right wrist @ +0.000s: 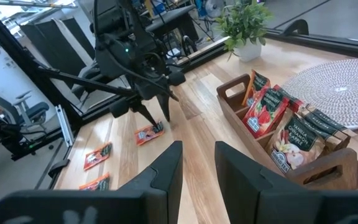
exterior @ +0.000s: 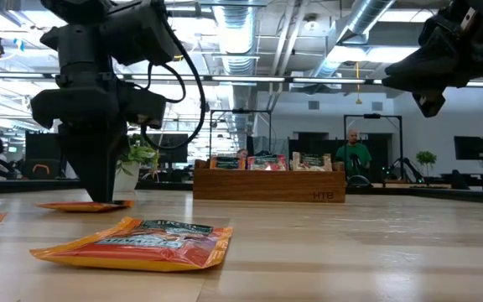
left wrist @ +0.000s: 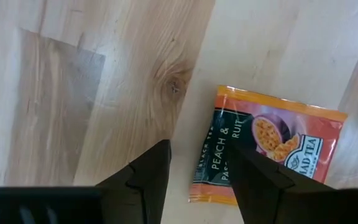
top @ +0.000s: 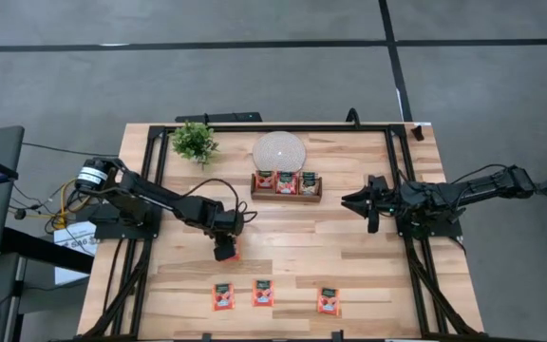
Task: Pick & Place Tea
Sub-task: Put the orange tea bag into the left section of the wooden organizer
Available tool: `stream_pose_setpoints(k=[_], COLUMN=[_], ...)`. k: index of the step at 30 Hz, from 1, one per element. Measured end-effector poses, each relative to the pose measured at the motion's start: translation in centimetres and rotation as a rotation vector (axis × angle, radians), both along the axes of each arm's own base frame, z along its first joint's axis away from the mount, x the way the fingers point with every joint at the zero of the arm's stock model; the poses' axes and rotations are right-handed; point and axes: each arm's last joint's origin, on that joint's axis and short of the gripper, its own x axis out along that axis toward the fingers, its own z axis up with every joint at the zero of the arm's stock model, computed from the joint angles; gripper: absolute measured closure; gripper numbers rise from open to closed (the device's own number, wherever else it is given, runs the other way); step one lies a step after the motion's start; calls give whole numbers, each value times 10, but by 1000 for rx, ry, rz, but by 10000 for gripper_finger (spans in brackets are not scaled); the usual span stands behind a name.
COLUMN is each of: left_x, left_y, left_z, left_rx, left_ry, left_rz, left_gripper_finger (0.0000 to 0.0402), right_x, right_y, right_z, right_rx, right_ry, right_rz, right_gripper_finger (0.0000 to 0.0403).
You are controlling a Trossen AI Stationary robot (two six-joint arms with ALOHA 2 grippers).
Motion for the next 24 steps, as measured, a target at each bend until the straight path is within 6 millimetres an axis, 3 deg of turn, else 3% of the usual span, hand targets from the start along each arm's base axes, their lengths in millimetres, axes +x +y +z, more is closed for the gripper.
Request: stream_pose_setpoints(k=[5,16,24], left_x=[-1,5,17], left_y=[0,1,1], left_z=[1,9,32], left_rx=[-23,50,144], left_ry=[3,19,25], left_rz=[9,22,-30], left_gripper_finger=[269,394,401], right_x=[0,0,0], right_y=[0,0,0], right_z=[0,0,0], right_rx=[0,1,1], right_ry=[-1,-2,-2], right_rz=[0,2,3], right_gripper_finger=[317,317,317])
